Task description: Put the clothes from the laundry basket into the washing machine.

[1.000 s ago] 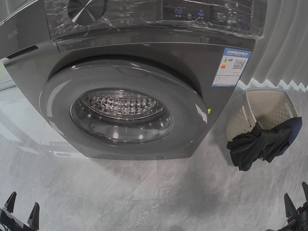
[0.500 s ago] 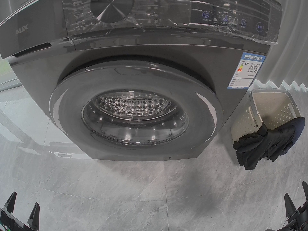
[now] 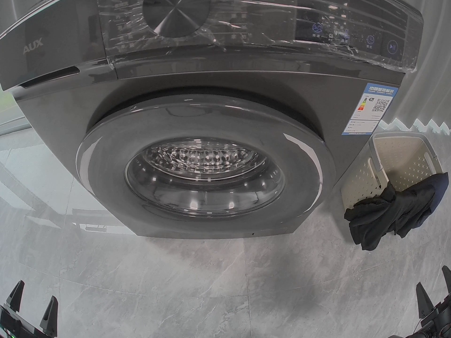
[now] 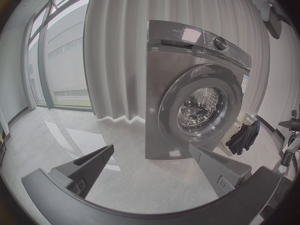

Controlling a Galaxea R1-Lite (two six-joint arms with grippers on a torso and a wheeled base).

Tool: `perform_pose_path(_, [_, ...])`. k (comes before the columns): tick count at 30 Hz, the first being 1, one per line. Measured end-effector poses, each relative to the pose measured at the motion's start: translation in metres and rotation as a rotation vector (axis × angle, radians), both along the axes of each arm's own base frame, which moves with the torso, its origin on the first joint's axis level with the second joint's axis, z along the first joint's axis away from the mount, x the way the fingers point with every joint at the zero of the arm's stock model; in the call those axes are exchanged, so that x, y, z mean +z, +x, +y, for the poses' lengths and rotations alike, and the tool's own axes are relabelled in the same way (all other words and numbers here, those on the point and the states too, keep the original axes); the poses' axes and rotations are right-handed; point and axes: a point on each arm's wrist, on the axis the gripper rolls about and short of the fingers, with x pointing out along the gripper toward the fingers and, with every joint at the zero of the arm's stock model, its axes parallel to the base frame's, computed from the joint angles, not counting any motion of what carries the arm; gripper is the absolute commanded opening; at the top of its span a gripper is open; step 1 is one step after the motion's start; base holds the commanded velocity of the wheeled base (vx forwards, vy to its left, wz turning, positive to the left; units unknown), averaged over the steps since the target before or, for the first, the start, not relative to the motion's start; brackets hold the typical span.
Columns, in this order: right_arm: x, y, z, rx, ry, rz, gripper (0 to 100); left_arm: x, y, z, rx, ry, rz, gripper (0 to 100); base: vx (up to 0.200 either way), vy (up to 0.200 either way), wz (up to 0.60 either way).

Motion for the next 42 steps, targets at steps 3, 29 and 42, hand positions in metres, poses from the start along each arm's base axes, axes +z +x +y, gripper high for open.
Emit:
perform_pose_path(3, [-0.0001, 0.0, 0.0, 0.001, -0.001, 0.001, 100, 0.0, 0.0, 0.0, -0.001, 0.0, 0.0, 100, 0.0, 0.0, 0.0])
perform_pose_path(29, [-0.0001, 0.0, 0.0001, 0.002, -0.002, 0.001, 100, 0.0, 0.0, 0.0, 0.0, 0.0, 0.0, 100, 0.0, 0.0, 0.07])
perform_pose_path(42, [0.0, 0.0, 0.0, 0.003, -0.002, 0.0, 100, 0.0, 0.0, 0.0, 0.0, 0.0, 0.0, 100, 0.092, 0.0, 0.0])
